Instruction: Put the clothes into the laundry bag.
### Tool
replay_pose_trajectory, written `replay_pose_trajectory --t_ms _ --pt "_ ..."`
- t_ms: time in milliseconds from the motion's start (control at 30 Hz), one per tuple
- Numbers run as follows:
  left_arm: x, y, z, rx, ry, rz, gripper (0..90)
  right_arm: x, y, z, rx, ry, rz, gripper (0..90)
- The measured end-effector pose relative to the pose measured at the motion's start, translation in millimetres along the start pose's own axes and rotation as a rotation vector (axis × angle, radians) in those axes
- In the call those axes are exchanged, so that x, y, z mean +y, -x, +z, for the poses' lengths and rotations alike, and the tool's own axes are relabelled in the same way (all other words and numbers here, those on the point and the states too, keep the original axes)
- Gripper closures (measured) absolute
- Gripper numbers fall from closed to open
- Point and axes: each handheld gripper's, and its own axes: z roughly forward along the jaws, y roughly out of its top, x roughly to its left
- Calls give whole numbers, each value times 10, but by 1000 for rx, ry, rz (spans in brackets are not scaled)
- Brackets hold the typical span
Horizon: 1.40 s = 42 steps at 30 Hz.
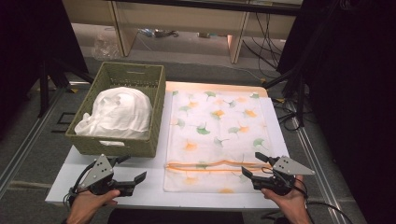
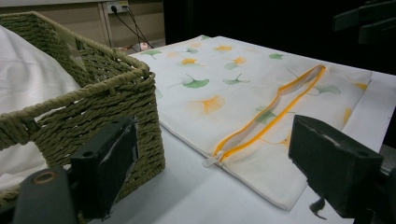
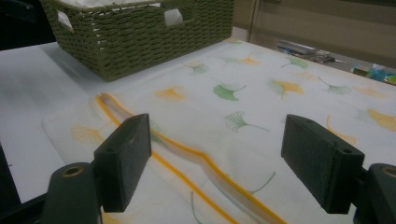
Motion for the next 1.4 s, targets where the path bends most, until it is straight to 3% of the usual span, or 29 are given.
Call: replay_pose_trajectory --t_ms 133,167,200,300,333,433,467,567,600,667,700,767,833,933,967,1033,1200,1333,1400 --pt "-6 8 7 0 -7 -8 157 -7 -7 10 11 2 18 252" --pt "-4 4 10 -5 -11 7 157 -7 -3 6 4 -3 13 252" --pt "-8 14 15 -6 -14 -5 157 -6 5 6 -5 2 -2 253" --pt "-7 17 22 -11 -23 -4 157 -13 -10 15 18 -1 29 253" --pt "-6 15 29 -12 -25 5 157 -11 11 6 -7 -4 0 252" --pt "-8 20 36 -15 -32 0 157 -13 23 11 -4 -8 -1 252" --pt "-7 22 43 -17 -34 1 158 -19 7 9 -1 -30 28 252" --pt "-12 30 64 -21 -55 -2 159 -25 17 25 11 -27 30 252" --pt "-19 36 76 -23 -56 -17 159 -28 26 31 24 -23 28 253" --pt "-18 22 81 -19 -72 3 159 -29 49 22 -7 -11 2 253" --pt "-26 26 91 -14 -70 -20 160 -32 44 17 -4 -24 16 253" --pt "-24 20 89 -1 -89 -17 160 -31 61 18 -15 -23 -6 252" --pt "-33 15 97 4 -99 -17 161 -35 62 49 1 -15 -1 251" --pt "-63 3 121 13 -148 -14 164 -24 49 91 -2 -62 -13 242" --pt "-75 -2 129 14 -153 -23 165 -20 50 115 -13 -65 -41 242" --pt "-73 0 127 17 -156 -20 165 -18 37 125 -14 -80 -37 239" --pt "-84 75 114 15 -190 -15 165 -16 89 285 21 -138 -54 181" --pt "-84 114 115 22 -201 -17 161 -29 111 398 64 -190 -98 218" --pt "-82 144 118 20 -205 -12 159 -26 106 413 56 -197 -99 218"
